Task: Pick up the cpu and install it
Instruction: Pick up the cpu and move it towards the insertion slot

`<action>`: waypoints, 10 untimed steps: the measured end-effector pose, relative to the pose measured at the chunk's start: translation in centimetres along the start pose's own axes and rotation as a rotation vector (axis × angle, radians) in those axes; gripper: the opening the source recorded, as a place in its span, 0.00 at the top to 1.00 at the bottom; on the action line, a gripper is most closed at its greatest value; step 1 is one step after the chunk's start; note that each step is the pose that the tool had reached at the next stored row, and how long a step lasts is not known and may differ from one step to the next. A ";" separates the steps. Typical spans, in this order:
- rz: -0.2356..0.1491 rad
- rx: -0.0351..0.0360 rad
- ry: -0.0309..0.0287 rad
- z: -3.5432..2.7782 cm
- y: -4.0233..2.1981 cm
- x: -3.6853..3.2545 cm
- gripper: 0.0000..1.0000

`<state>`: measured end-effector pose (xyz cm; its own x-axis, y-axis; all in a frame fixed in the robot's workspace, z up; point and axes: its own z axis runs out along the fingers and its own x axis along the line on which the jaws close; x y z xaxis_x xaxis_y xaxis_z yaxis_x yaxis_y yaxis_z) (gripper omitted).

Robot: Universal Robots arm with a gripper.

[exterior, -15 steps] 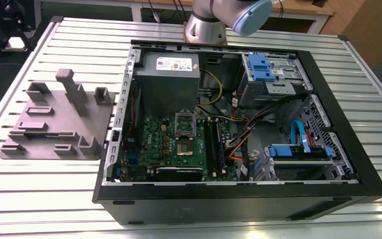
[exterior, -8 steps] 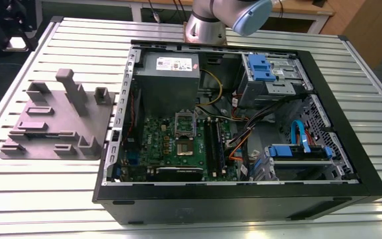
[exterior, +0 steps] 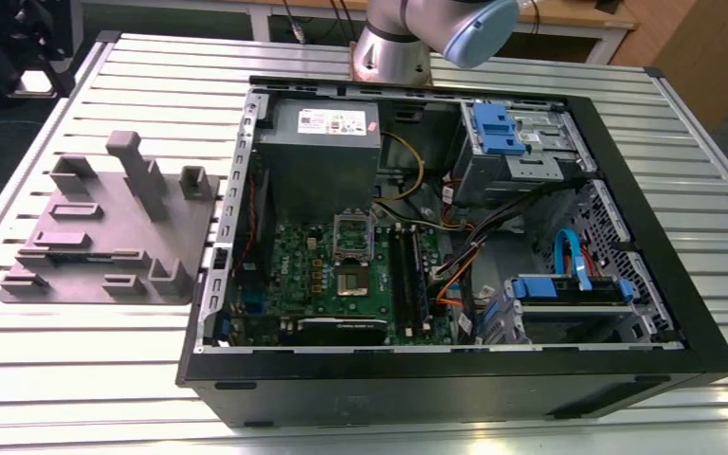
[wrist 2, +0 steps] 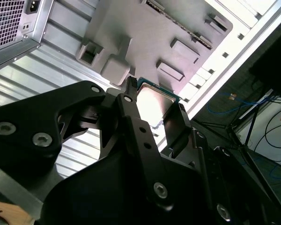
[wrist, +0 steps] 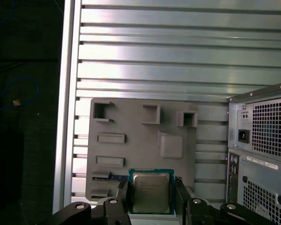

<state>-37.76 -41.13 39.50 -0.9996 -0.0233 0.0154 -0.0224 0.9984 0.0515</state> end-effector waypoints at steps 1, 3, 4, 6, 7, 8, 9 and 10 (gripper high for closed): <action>0.000 0.0000 0.0000 0.00 0.00 -0.03 0.53; 0.000 0.0000 0.0000 0.00 0.00 -0.08 0.53; 0.000 0.0000 -0.0001 0.00 0.00 -0.10 0.53; 0.000 0.0000 -0.0001 0.00 0.00 -0.15 0.53; 0.000 0.0000 0.0000 -0.01 0.00 -0.18 0.53; 0.000 0.0000 0.0000 0.00 0.00 -0.21 0.53; 0.000 0.0000 -0.0001 0.00 0.00 -0.23 0.53; 0.000 0.0000 0.0000 0.00 -0.01 -0.26 0.53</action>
<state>-37.50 -41.13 39.50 -0.9996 -0.0232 0.0153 -0.0224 0.9984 0.0515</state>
